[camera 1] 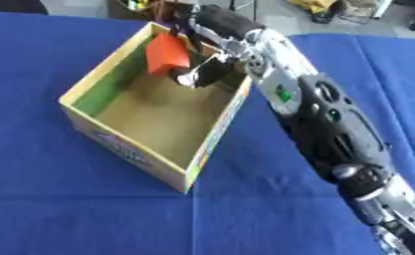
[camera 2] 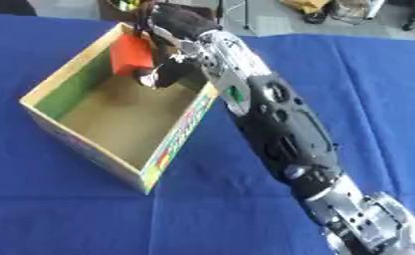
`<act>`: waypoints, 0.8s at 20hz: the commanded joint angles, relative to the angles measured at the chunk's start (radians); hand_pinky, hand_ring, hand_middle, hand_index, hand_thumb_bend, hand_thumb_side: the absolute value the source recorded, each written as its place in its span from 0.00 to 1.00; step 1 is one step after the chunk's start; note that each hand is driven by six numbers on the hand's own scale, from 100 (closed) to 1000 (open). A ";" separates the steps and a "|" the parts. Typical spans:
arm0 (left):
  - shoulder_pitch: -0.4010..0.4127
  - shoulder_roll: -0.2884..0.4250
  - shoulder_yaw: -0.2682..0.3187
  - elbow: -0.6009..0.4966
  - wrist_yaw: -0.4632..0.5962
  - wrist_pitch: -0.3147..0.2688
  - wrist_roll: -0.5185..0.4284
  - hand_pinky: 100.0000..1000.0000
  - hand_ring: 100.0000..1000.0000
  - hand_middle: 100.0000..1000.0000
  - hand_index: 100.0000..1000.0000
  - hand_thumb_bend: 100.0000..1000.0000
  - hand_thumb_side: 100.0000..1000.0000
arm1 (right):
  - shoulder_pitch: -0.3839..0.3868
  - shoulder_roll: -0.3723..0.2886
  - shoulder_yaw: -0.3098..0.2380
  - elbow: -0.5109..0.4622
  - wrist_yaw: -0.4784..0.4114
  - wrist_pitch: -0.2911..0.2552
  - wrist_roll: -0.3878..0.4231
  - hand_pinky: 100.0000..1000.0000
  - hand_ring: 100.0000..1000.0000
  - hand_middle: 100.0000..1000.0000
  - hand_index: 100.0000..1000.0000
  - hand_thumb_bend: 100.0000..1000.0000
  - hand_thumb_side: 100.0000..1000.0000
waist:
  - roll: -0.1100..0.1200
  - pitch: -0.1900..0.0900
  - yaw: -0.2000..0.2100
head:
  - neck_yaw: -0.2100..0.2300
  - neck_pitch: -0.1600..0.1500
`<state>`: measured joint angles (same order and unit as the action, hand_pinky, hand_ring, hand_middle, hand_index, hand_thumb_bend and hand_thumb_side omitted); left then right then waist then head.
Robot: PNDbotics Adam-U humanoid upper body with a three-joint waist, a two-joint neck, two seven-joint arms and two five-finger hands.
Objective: Pick up objects on the table and place them in the box.
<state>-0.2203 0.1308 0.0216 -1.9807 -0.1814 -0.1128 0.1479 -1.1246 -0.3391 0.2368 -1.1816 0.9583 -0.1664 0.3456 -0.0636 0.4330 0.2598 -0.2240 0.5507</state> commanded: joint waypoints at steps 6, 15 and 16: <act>-0.012 0.007 -0.006 -0.019 0.002 -0.006 -0.003 0.25 0.53 0.59 0.73 0.00 0.83 | -0.022 0.019 0.019 0.050 0.079 -0.041 0.036 0.67 0.53 0.21 0.32 0.00 0.22 | 0.005 -0.016 0.005 | -0.008 0.000; -0.010 0.006 -0.004 -0.019 -0.001 -0.004 -0.002 0.25 0.53 0.59 0.73 0.00 0.83 | -0.024 0.020 0.050 0.040 0.072 -0.123 0.137 0.75 0.75 0.66 0.76 0.00 0.61 | 0.003 -0.017 0.001 | -0.003 0.002; -0.010 0.007 -0.004 -0.019 -0.002 -0.004 -0.002 0.25 0.53 0.59 0.73 0.00 0.83 | -0.025 0.018 0.052 0.033 0.067 -0.137 0.169 0.76 0.78 0.71 0.80 0.00 0.65 | 0.003 -0.017 0.000 | -0.003 0.001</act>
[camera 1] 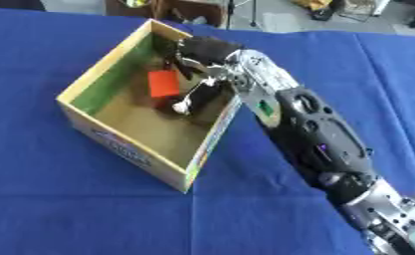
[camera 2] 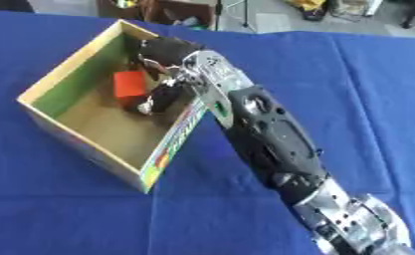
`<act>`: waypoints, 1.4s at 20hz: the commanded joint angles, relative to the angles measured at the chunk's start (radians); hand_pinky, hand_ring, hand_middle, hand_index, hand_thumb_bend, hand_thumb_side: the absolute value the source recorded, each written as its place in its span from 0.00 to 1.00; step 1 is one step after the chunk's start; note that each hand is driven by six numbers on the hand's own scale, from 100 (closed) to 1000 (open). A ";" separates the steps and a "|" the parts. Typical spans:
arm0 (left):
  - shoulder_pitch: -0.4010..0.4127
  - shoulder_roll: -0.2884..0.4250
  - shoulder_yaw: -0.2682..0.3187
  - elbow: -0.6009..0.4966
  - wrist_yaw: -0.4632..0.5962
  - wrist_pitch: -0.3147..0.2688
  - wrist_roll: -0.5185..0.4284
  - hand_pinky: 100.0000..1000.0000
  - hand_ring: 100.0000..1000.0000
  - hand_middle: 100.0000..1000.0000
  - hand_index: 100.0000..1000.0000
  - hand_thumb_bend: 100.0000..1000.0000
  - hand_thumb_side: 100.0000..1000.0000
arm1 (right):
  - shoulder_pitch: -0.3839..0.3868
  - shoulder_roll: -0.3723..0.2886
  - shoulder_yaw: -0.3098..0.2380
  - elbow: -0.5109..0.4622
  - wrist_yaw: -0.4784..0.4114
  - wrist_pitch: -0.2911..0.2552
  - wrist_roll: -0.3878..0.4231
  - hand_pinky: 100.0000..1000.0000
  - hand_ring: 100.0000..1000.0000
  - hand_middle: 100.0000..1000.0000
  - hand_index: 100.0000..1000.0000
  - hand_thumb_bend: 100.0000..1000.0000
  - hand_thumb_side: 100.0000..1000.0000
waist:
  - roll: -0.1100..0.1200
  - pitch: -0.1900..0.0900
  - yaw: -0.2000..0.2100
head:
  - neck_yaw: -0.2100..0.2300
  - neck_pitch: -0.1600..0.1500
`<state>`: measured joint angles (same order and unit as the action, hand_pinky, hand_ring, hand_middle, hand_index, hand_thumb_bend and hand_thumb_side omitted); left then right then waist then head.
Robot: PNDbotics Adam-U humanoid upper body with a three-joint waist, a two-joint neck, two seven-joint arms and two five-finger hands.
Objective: Pick up objects on the table and place them in the box.
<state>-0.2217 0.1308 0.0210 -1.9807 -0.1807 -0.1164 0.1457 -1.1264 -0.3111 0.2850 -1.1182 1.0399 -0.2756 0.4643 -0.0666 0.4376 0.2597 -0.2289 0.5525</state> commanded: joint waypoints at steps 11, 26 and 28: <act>-0.005 0.006 -0.003 -0.019 -0.003 0.002 -0.003 0.25 0.53 0.59 0.73 0.00 0.83 | -0.016 -0.042 -0.004 -0.111 -0.014 -0.056 0.175 0.85 0.92 0.88 0.96 0.20 0.86 | 0.010 -0.027 -0.003 | 0.006 -0.003; 0.009 0.004 0.007 -0.019 -0.010 0.005 0.005 0.25 0.53 0.59 0.73 0.00 0.83 | 0.074 -0.233 -0.136 -0.578 -0.327 0.122 0.039 0.84 0.85 0.79 0.92 0.00 0.76 | 0.025 -0.032 -0.043 | 0.071 0.010; 0.011 0.003 0.008 -0.019 -0.012 0.006 0.006 0.25 0.53 0.59 0.73 0.00 0.83 | 0.104 -0.263 -0.159 -0.649 -0.407 0.168 0.029 0.84 0.85 0.78 0.92 0.00 0.75 | 0.027 -0.032 -0.050 | 0.079 0.009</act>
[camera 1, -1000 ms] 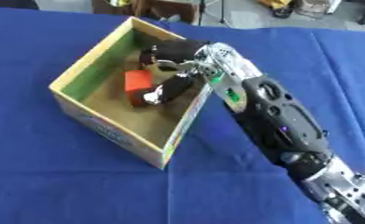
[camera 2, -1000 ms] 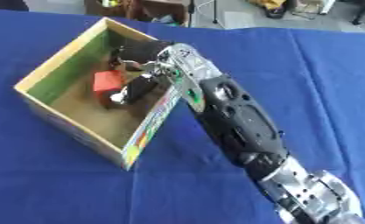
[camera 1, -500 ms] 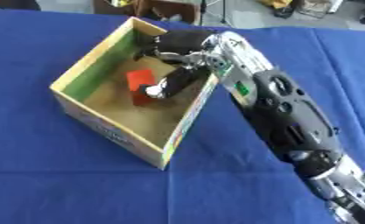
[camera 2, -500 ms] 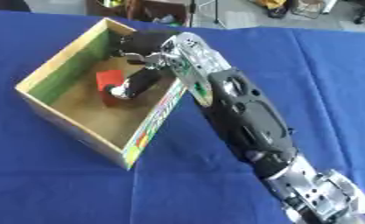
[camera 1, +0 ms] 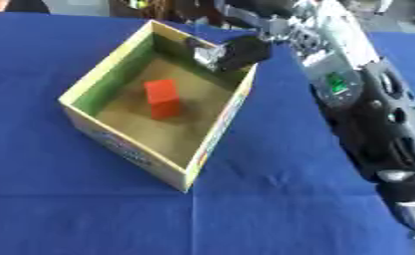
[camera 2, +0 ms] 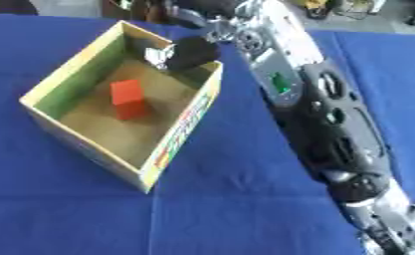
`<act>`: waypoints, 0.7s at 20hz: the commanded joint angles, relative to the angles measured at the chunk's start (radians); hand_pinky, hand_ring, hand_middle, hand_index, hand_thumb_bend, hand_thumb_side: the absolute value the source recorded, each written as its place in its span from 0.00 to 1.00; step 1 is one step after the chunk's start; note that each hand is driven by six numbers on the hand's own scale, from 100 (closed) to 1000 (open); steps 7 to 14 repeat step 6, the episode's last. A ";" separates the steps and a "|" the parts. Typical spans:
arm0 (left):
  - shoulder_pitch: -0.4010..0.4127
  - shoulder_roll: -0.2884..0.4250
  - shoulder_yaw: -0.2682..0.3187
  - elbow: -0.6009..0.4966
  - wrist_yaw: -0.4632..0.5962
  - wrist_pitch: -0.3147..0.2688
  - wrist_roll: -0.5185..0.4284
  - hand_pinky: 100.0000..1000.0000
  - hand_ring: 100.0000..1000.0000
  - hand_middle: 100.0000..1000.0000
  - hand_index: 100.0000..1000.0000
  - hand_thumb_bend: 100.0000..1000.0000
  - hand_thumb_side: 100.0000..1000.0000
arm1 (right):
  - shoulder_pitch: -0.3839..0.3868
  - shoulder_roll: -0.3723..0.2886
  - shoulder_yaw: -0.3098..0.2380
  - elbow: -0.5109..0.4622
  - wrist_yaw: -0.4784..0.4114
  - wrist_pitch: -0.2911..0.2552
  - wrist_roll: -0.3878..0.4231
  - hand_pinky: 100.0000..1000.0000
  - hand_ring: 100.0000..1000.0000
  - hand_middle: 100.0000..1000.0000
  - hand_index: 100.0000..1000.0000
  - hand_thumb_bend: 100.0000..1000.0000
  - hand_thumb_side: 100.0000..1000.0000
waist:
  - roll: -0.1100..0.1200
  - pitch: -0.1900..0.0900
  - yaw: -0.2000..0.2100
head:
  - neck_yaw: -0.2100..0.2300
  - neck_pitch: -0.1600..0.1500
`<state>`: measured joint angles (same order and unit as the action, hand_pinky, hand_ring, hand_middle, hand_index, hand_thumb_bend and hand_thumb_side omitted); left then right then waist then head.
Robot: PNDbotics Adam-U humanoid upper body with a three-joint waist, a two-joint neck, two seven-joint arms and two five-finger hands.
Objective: Pick up objects on the table and place them in the box.
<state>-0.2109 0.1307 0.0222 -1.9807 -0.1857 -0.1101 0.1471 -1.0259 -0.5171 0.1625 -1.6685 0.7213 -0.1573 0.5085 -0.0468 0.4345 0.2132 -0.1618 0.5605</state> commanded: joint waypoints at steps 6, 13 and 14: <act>0.003 0.002 0.011 -0.019 -0.010 0.000 0.008 0.25 0.53 0.59 0.73 0.00 0.83 | 0.127 -0.143 -0.111 -0.289 -0.312 0.159 -0.063 0.86 0.83 0.76 0.91 0.00 0.76 | 0.016 -0.029 -0.022 | 0.030 -0.005; 0.003 0.002 0.011 -0.019 -0.010 0.000 0.008 0.25 0.53 0.59 0.73 0.00 0.83 | 0.127 -0.143 -0.111 -0.289 -0.312 0.159 -0.063 0.86 0.83 0.76 0.91 0.00 0.76 | 0.016 -0.029 -0.022 | 0.030 -0.005; 0.003 0.002 0.011 -0.019 -0.010 0.000 0.008 0.25 0.53 0.59 0.73 0.00 0.83 | 0.127 -0.143 -0.111 -0.289 -0.312 0.159 -0.063 0.86 0.83 0.76 0.91 0.00 0.76 | 0.016 -0.029 -0.022 | 0.030 -0.005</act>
